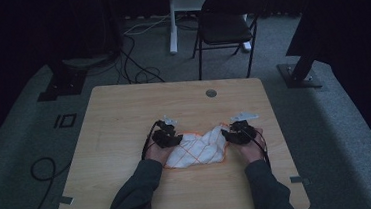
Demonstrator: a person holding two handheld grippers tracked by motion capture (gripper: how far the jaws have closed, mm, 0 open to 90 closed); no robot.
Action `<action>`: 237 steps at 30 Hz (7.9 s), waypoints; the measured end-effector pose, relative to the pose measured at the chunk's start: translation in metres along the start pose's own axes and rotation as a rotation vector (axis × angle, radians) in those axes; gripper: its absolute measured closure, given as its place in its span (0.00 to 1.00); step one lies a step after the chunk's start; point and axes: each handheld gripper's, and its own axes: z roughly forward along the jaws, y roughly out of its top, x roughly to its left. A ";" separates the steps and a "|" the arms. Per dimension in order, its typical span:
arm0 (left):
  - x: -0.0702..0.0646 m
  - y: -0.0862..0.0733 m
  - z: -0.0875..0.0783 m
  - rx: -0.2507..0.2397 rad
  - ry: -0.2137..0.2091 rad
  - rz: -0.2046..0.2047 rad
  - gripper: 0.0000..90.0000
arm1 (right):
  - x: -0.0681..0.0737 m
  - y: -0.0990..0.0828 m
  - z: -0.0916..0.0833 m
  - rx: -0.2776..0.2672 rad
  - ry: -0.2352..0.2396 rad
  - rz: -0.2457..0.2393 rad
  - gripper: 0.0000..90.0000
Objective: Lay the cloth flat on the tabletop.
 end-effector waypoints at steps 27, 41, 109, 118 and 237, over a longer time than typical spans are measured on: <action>0.010 -0.005 -0.063 -0.233 0.124 -0.028 0.97 | -0.008 -0.004 -0.019 -0.022 -0.048 -0.026 0.96; 0.021 -0.021 -0.056 -0.156 0.143 -0.097 0.71 | -0.016 -0.009 -0.007 0.072 -0.139 0.020 0.85; -0.008 -0.044 -0.049 -0.048 0.074 0.025 0.96 | 0.062 -0.005 -0.027 -0.009 0.052 -0.227 0.96; -0.009 -0.045 -0.048 -0.045 0.072 0.027 0.96 | 0.065 0.007 0.022 0.096 0.075 -0.240 0.88; -0.008 -0.082 -0.068 -0.082 0.066 -0.017 0.85 | 0.150 -0.025 -0.015 0.004 0.199 -0.298 0.69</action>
